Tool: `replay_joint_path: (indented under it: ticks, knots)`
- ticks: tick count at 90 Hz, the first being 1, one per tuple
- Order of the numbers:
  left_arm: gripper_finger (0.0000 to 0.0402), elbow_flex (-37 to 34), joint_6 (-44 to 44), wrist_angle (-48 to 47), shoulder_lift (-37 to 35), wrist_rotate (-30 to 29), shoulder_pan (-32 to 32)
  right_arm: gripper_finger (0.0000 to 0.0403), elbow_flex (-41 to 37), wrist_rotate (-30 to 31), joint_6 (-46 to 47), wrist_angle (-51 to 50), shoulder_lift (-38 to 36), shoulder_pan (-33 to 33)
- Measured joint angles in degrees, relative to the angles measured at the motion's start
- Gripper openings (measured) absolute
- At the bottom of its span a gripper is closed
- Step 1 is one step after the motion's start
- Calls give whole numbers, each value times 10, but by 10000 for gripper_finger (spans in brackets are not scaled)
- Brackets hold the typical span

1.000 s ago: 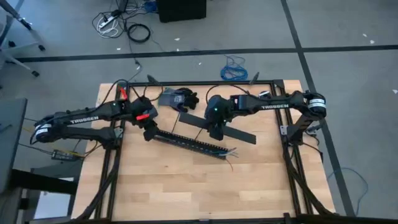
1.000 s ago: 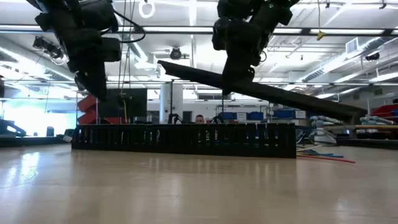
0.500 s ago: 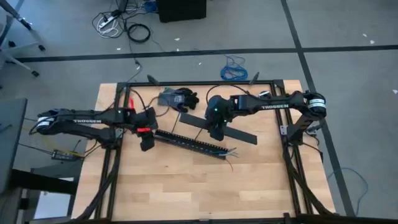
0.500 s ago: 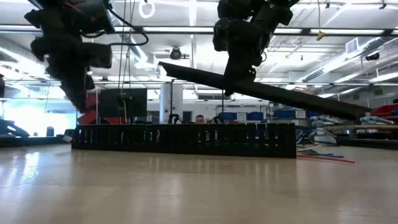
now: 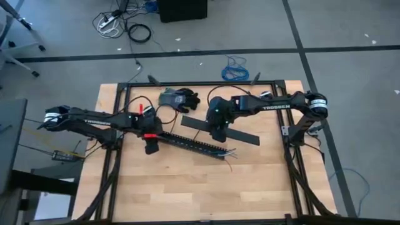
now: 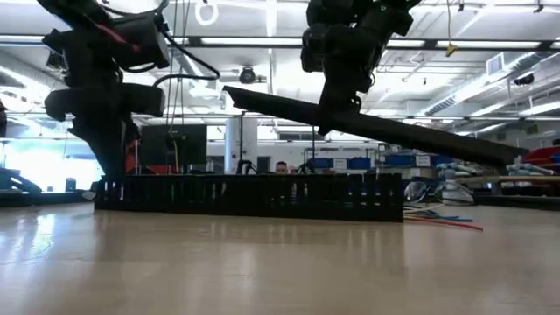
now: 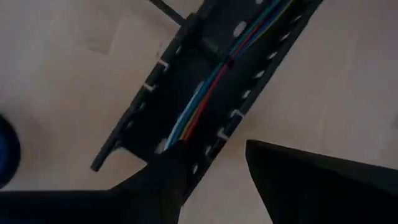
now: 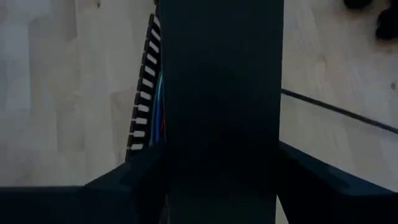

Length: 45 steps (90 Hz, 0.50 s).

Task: Ziptie cables
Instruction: Close the black cable duct cover

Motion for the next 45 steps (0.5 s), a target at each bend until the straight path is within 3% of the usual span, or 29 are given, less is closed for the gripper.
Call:
replay_joint_path:
  ticks: [16, 36, 45]
  knots:
    - [148, 0, -7, 85, 13, 49, 0, 244, 0, -1, -5, -2, 0, -2]
    - [115, 0, -70, 186, 42, 56, -20, 244, 0, -36, 10, -37, 0, -12]
    - [105, 4, -41, 216, 64, 70, -37, 244, 0, -36, 10, -48, 0, -13]
